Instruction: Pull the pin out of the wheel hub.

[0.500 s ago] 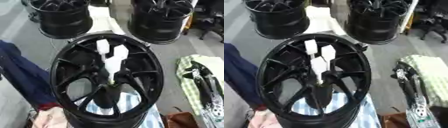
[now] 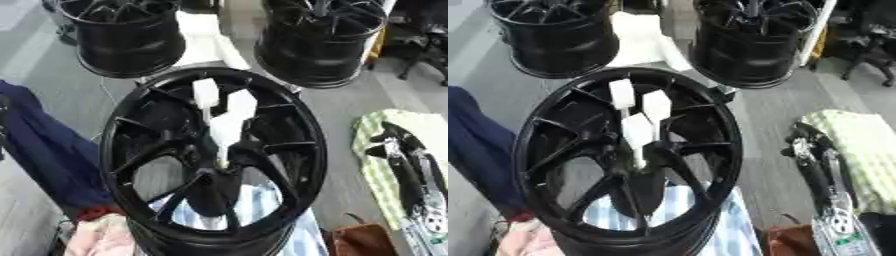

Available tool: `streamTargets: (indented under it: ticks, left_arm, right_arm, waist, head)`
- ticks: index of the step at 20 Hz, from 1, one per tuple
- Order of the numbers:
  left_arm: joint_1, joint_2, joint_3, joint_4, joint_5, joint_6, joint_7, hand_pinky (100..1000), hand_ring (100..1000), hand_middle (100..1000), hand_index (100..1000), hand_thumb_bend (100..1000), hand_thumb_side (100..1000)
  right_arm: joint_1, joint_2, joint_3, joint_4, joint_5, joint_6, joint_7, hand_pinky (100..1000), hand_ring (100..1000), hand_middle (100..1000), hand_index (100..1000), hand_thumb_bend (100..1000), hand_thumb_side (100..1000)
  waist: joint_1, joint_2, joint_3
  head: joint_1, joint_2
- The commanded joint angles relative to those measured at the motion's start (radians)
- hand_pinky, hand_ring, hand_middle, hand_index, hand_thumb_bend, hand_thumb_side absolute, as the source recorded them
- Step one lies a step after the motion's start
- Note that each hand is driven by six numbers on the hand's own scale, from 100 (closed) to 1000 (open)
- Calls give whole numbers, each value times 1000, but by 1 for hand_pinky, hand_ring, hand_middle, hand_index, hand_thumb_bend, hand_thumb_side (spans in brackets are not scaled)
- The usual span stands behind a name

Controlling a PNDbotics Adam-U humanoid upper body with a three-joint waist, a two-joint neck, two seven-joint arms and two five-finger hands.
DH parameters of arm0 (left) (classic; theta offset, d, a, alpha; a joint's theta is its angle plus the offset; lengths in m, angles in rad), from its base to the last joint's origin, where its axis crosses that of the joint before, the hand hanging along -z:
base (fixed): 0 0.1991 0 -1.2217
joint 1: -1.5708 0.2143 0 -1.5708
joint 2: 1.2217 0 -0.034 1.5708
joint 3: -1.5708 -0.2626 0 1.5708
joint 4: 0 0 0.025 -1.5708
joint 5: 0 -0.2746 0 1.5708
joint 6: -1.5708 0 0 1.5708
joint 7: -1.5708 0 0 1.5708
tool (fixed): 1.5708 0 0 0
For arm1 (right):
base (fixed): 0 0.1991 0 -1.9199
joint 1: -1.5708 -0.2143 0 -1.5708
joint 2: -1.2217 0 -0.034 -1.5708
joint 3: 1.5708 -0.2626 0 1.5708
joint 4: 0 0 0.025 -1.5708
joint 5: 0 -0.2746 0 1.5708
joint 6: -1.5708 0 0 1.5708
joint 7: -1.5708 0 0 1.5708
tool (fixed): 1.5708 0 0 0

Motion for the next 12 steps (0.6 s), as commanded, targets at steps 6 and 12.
streamTargets:
  ticks: [6,12]
  left_arm:
    - [-6,43,24,-22,-106,-34,39,888,1000,906,863,322,639]
    - [-36,194,46,-31,-301,-138,93,901,1000,899,859,191,665]
  right_arm:
    - [-5,-9,-7,-7,0,-1,2,668,550,582,823,100,684]
    - [-4,-12,-7,-5,0,-1,2,668,550,583,825,100,684]
  waist:
    - [2,-9,0]
    - [6,-10,-4]
  head:
    - [-2,-3]
    - [0,-3]
